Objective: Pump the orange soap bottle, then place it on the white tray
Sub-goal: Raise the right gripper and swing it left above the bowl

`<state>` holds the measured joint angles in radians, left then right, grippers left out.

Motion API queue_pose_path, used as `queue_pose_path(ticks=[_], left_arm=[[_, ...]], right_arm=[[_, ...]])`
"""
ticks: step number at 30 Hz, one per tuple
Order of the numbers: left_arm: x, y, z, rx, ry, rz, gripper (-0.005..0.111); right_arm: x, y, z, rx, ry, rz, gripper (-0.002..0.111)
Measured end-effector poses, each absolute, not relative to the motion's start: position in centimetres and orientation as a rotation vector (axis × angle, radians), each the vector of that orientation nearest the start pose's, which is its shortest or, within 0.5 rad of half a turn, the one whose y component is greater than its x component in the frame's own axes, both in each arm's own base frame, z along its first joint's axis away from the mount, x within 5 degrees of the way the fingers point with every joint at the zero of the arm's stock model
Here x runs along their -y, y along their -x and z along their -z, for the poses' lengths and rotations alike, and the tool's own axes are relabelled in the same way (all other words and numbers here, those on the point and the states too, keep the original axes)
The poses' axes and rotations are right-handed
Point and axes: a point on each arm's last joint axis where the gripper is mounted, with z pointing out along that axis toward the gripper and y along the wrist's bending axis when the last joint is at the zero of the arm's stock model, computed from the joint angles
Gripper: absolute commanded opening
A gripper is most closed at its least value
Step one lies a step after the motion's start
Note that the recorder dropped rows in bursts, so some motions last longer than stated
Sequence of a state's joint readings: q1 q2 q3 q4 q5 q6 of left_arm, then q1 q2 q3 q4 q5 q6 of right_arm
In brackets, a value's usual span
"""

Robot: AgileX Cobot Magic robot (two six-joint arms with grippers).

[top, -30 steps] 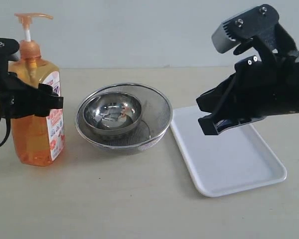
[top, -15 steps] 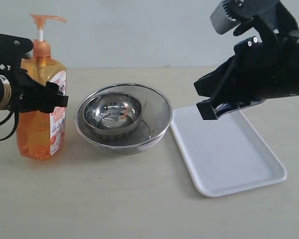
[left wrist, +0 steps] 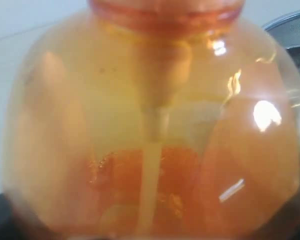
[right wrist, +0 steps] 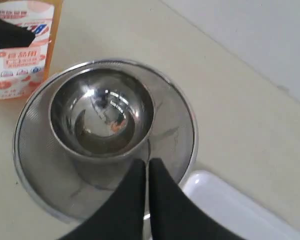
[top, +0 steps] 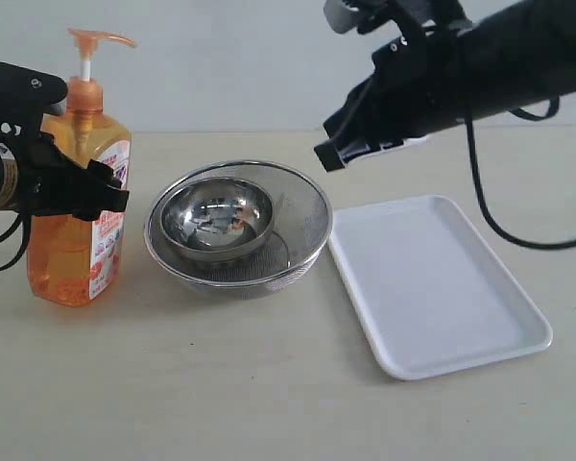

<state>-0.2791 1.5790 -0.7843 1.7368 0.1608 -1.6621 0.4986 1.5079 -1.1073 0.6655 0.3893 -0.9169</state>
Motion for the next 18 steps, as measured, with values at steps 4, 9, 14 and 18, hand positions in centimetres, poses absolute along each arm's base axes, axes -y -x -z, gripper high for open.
queue_pose_path(ticks=[4, 9, 14, 18], left_arm=[[7.3, -30.7, -20.2, -2.222, -0.315, -0.064, 0.005], [7.4, -30.7, -20.2, -2.223, -0.323, -0.047, 0.005], [7.5, -30.7, -20.2, -2.224, -0.325, -0.042, 0.005], [7.5, -30.7, -20.2, -2.224, -0.325, -0.041, 0.005]], right_arm=[[-19.4, -30.7, -31.2, -1.934, 0.996, -0.383, 0.000], [-20.7, -32.9, -32.3, -1.895, 0.969, -0.413, 0.000], [-22.1, -34.7, -32.8, -1.841, 0.943, -0.475, 0.000], [-23.1, -36.0, -32.4, -1.792, 0.942, -0.495, 0.000]])
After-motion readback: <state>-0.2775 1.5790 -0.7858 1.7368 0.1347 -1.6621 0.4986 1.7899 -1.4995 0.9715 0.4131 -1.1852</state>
